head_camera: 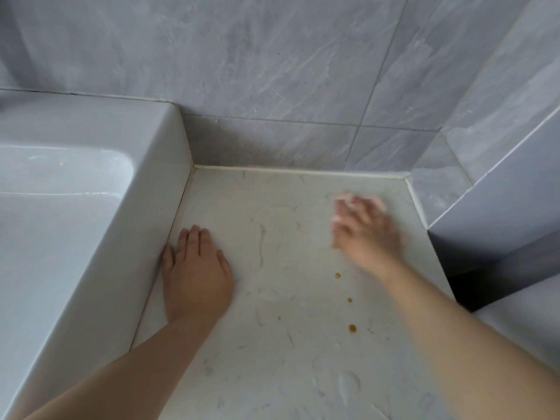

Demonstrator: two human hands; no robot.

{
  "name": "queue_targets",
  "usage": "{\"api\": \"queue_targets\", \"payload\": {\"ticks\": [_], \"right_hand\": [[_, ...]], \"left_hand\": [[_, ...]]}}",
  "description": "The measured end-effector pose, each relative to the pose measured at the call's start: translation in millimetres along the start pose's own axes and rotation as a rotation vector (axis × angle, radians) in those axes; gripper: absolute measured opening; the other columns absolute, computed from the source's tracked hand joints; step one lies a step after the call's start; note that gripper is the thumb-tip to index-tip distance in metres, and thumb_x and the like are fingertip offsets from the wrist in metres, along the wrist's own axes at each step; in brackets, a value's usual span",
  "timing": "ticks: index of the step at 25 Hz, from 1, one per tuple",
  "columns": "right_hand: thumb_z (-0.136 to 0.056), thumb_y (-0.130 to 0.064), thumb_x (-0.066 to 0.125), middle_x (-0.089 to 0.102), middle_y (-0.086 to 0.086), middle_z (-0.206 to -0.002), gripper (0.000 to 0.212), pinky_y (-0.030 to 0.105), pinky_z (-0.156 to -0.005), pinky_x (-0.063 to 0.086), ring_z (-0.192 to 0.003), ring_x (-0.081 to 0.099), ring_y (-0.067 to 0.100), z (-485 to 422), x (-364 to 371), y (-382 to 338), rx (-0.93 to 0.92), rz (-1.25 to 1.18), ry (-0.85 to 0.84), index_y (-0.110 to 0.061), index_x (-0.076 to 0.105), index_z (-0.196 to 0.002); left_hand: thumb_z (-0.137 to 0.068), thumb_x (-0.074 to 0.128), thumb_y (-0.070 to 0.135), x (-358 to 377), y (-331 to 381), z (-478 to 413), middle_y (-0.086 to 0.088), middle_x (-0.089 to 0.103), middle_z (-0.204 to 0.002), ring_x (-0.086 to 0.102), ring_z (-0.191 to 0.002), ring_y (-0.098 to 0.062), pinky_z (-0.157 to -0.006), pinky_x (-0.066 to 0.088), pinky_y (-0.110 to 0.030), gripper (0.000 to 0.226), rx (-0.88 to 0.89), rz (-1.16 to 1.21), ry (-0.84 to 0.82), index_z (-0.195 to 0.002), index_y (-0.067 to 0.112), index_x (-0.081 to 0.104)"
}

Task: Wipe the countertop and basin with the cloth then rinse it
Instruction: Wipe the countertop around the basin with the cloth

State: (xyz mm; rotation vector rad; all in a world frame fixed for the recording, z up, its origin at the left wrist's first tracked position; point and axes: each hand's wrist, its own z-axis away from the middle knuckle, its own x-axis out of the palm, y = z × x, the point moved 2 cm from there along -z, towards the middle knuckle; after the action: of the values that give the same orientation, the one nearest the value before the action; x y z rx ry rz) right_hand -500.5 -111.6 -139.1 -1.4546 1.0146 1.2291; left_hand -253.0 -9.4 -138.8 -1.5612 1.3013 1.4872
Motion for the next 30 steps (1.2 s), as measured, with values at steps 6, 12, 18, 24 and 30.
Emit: {"api": "queue_targets", "payload": {"ticks": [6,12,18,24,30], "right_hand": [[-0.079,-0.053,0.007,0.016,-0.005,-0.156,0.071,0.043,-0.114,0.014,-0.143,0.009,0.025,18,-3,-27,0.081,0.003,-0.056,-0.032,0.025,-0.144],[-0.091,-0.045,0.025,0.024,-0.005,-0.155,0.056,0.040,-0.114,0.023,-0.143,0.019,0.023,38,-6,-32,-0.271,0.058,-0.116,-0.034,0.023,-0.145],[-0.084,-0.054,0.013,0.017,-0.003,-0.157,0.065,0.043,-0.115,0.016,-0.145,0.011,0.026,52,1,-64,-0.179,0.012,-0.116,-0.035,0.022,-0.146],[-0.086,-0.053,0.021,0.021,-0.006,-0.155,0.061,0.043,-0.114,0.021,-0.144,0.015,0.024,49,-7,-39,-0.148,0.027,-0.105,-0.038,0.020,-0.145],[-0.082,-0.049,0.030,0.045,0.001,-0.144,0.059,0.040,-0.107,0.026,-0.133,0.040,0.028,117,5,-106,-0.369,-0.010,-0.118,-0.030,0.041,-0.137]], "left_hand": [[-0.083,0.024,0.026,1,0,-2,-0.025,0.059,-0.122,0.055,-0.116,-0.037,-0.097,0.037,-0.055,0.059,0.006,-0.003,-0.010,-0.117,-0.009,0.057],[-0.083,0.022,0.027,1,-1,-1,-0.024,0.058,-0.124,0.053,-0.118,-0.036,-0.099,0.036,-0.053,0.061,0.004,-0.004,-0.014,-0.118,-0.008,0.057],[-0.083,0.013,0.031,4,-4,-1,-0.020,0.052,-0.133,0.045,-0.127,-0.032,-0.106,0.028,-0.049,0.068,0.016,-0.009,-0.031,-0.126,-0.004,0.052],[-0.085,0.025,0.036,-7,-19,33,-0.017,0.057,-0.129,0.052,-0.120,-0.034,-0.099,0.038,-0.050,0.062,0.093,-0.031,-0.052,-0.125,-0.001,0.055],[-0.091,0.026,0.037,-16,-38,81,-0.015,0.058,-0.128,0.055,-0.118,-0.031,-0.102,0.024,-0.038,0.059,0.107,-0.077,-0.049,-0.125,0.000,0.056]]}}
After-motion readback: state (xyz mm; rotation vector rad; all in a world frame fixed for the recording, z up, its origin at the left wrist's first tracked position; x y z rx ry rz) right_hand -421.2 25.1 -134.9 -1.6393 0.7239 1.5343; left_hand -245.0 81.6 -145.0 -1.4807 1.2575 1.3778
